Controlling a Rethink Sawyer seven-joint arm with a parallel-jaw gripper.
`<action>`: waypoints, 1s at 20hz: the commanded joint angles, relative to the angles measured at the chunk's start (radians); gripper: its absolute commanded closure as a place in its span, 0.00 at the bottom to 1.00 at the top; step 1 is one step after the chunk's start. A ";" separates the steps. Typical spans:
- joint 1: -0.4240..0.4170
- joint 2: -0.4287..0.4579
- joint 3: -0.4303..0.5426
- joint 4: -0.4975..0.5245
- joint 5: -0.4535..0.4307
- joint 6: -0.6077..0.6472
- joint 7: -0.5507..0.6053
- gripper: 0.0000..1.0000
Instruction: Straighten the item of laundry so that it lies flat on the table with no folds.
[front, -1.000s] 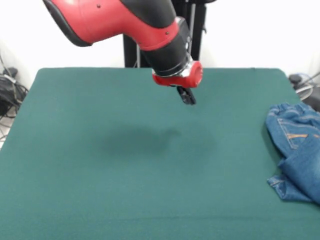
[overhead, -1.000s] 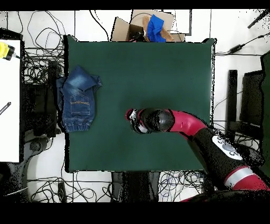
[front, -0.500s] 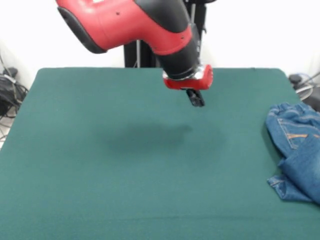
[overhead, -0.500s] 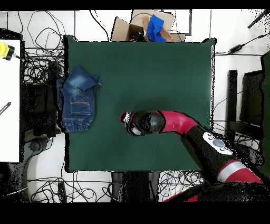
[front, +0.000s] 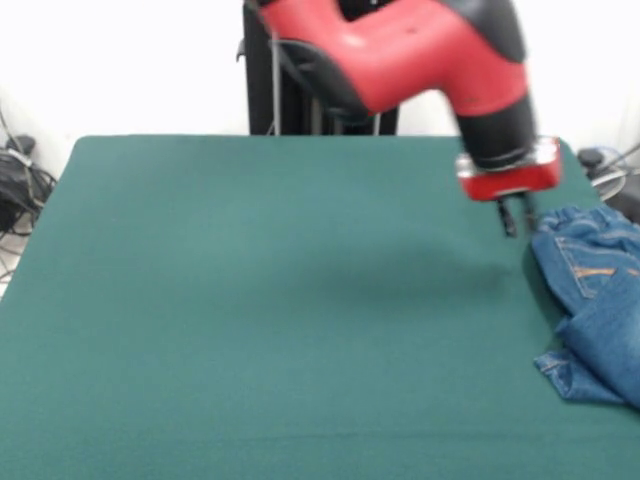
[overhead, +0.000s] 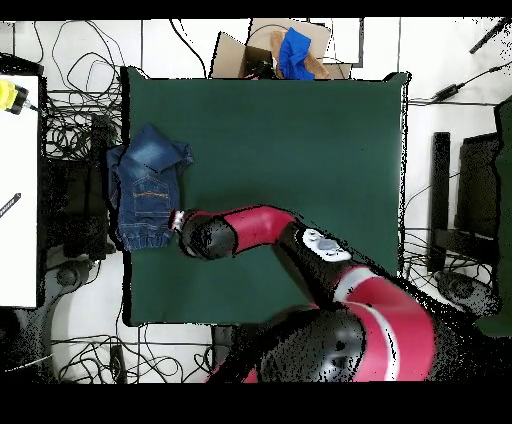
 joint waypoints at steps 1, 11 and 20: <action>0.106 0.002 -0.112 -0.068 0.072 -0.055 0.191 0.00; 0.098 0.027 -0.111 -0.047 0.124 -0.081 0.132 0.00; 0.042 0.075 -0.078 -0.055 0.098 -0.086 0.079 0.00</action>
